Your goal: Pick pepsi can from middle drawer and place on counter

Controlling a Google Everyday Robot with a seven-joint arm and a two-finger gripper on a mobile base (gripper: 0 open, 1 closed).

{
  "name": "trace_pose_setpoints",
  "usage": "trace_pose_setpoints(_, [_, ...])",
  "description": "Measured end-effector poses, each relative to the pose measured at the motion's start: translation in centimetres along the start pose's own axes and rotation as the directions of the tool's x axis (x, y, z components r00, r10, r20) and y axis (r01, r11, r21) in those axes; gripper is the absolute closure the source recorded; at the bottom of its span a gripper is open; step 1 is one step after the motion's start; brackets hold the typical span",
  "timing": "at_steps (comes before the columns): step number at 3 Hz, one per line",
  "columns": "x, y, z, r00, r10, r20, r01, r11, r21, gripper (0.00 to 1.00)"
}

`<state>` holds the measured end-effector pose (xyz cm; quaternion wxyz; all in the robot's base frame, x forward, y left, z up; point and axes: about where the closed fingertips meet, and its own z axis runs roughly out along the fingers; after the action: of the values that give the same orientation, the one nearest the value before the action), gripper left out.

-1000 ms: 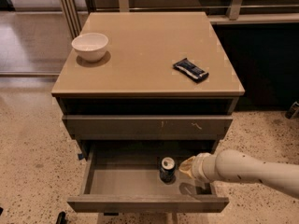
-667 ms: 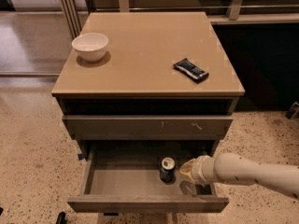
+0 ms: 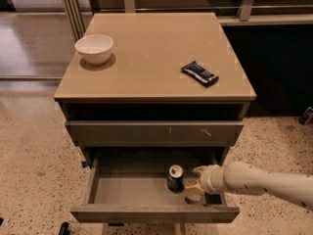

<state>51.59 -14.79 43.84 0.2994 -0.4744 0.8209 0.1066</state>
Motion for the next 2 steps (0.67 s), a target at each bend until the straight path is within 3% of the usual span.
trace_pose_setpoints(1, [-0.4, 0.0, 0.8, 0.999, 0.012, 0.038, -0.011, 0.9996, -0.027, 0.0])
trace_pose_setpoints(2, [-1.3, -0.1, 1.8, 0.996, 0.018, 0.082, -0.014, 0.9989, -0.046, 0.02])
